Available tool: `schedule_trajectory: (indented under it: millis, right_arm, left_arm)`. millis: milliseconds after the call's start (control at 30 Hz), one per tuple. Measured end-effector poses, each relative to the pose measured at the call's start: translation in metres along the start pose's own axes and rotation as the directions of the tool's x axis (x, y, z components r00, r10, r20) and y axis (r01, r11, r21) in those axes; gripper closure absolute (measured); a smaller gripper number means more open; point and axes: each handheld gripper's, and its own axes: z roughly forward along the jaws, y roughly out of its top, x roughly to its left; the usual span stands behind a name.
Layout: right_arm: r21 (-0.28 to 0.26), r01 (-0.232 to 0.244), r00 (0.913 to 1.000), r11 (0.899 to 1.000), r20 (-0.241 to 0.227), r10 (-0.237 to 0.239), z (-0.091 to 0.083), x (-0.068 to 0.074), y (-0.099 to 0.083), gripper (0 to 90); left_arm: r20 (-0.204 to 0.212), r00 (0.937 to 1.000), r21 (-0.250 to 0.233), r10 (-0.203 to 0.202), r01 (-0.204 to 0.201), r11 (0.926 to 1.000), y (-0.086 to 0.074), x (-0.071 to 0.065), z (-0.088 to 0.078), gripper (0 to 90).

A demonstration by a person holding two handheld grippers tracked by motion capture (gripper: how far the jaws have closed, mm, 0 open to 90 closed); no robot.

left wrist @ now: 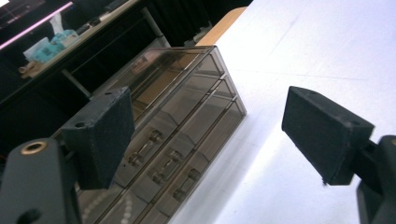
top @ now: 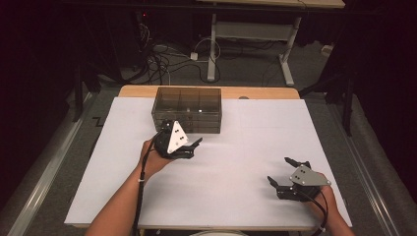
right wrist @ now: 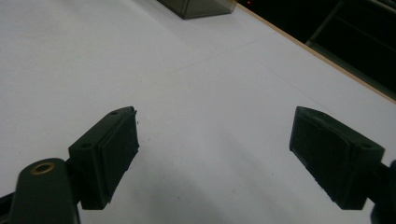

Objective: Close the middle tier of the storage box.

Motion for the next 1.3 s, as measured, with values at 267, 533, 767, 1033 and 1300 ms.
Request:
schedule_trajectory:
  millis: [267, 533, 767, 1033, 1300]
  right_arm:
    - [-0.001, 0.003, 1.0, 1.0, 0.001, -0.003, 0.0, 0.001, 0.0, 16.3]
    - [0.002, 0.007, 1.0, 1.0, 0.004, -0.007, 0.001, 0.003, 0.001, 16.3]
    - [0.004, 0.025, 0.9996, 1.0, 0.016, -0.025, 0.001, 0.005, 0.003, 16.3]
    - [0.007, 0.032, 0.9994, 0.999, 0.013, -0.032, 0.003, 0.009, 0.005, 16.3]
    - [0.006, 0.051, 0.9987, 0.999, -0.001, -0.051, 0.003, 0.015, 0.007, 16.3]
  left_arm:
    - [0.01, 0.9999, -0.019, -0.003, 0.003, 0.9998, 0.003, -0.004, -0.006, 16.9]
    - [0.042, 0.9988, -0.006, 0.024, -0.024, 0.9997, 0.001, -0.018, -0.003, 16.9]
    - [0.073, 0.9965, 0.01, 0.041, -0.042, 0.9991, -0.004, -0.031, 0.001, 16.9]
    - [0.083, 0.9957, 0.005, 0.041, -0.041, 0.9991, -0.004, -0.041, -0.002, 16.9]
    - [0.095, 0.9948, 0.009, 0.038, -0.039, 0.9992, -0.009, -0.045, -0.011, 16.8]
